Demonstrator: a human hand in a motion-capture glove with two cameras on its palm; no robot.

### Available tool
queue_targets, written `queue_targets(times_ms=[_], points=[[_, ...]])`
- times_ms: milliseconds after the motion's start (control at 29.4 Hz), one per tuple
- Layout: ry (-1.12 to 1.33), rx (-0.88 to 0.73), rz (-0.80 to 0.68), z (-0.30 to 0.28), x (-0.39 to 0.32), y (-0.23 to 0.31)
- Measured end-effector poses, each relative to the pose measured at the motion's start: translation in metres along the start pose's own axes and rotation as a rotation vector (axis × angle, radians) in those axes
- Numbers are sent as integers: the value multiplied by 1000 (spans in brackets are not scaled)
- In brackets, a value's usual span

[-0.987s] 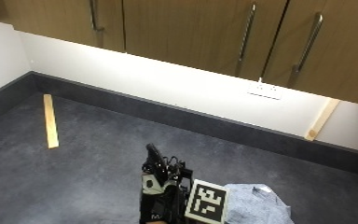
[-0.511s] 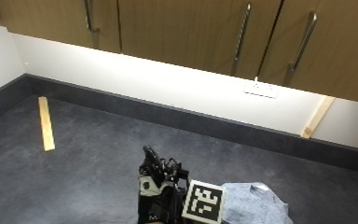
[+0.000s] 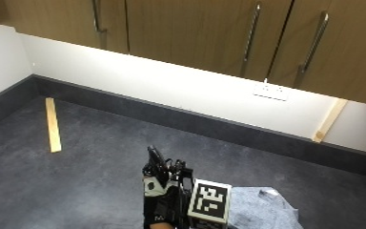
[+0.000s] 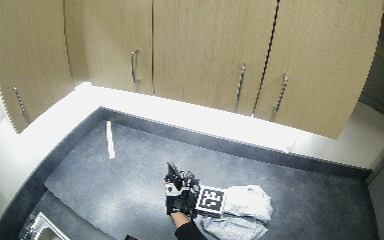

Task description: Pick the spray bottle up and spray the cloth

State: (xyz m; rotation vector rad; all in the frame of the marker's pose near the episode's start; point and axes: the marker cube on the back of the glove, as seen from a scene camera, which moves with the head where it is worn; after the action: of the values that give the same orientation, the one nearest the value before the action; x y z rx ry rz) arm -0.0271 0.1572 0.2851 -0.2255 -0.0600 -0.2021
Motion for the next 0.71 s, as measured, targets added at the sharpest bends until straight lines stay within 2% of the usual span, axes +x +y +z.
queue_targets(times_ms=[443,715], points=[[84,-175,-10,12,9,15],[-24,-299,-72,-1,-33,47]])
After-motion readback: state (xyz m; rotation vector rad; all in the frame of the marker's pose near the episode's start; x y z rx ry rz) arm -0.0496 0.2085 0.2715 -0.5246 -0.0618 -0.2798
